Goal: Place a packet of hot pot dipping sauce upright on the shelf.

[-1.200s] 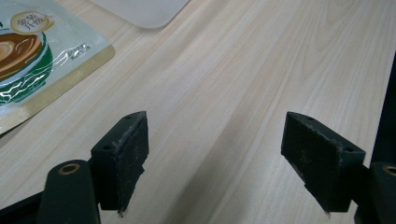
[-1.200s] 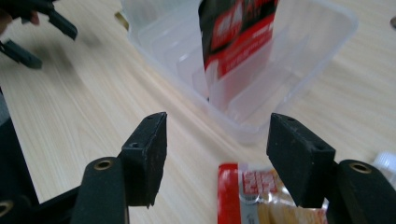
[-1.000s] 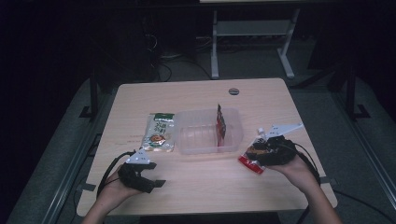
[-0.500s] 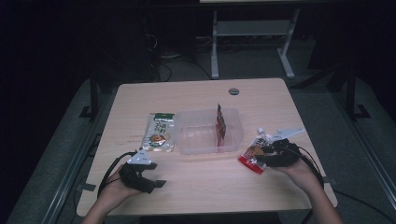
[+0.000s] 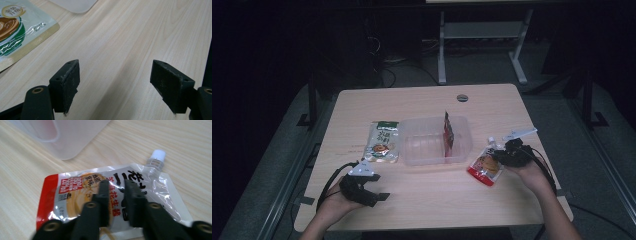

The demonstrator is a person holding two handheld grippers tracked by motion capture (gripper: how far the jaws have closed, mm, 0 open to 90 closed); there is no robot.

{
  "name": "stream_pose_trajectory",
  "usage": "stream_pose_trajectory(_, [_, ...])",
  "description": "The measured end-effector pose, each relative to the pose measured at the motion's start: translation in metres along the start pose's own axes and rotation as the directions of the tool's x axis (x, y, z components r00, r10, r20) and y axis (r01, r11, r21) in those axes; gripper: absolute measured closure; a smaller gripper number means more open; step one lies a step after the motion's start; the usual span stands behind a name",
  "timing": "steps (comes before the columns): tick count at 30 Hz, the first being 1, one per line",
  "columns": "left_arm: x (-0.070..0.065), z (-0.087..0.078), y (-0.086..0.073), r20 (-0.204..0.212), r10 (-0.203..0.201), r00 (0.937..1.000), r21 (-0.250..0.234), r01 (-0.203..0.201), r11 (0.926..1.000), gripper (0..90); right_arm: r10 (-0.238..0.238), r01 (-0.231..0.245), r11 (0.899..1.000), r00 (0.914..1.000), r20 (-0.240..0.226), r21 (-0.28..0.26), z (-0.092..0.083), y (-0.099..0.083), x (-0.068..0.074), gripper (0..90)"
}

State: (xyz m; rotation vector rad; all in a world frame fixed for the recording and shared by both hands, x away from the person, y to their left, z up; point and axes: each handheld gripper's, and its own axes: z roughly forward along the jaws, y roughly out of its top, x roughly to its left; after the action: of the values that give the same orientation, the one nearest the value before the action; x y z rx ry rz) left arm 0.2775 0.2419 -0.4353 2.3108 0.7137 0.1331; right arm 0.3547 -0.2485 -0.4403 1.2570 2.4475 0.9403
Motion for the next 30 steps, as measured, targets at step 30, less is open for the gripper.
stream_pose_trajectory(30, [-0.001, -0.001, 0.001, -0.001, 0.011, 0.9999, 0.003, -0.011, 0.9999, 23.6, -0.122, 0.141, 0.982, 0.9821, -0.143, 0.128, 0.014, -0.008, 0.056, 89.9])
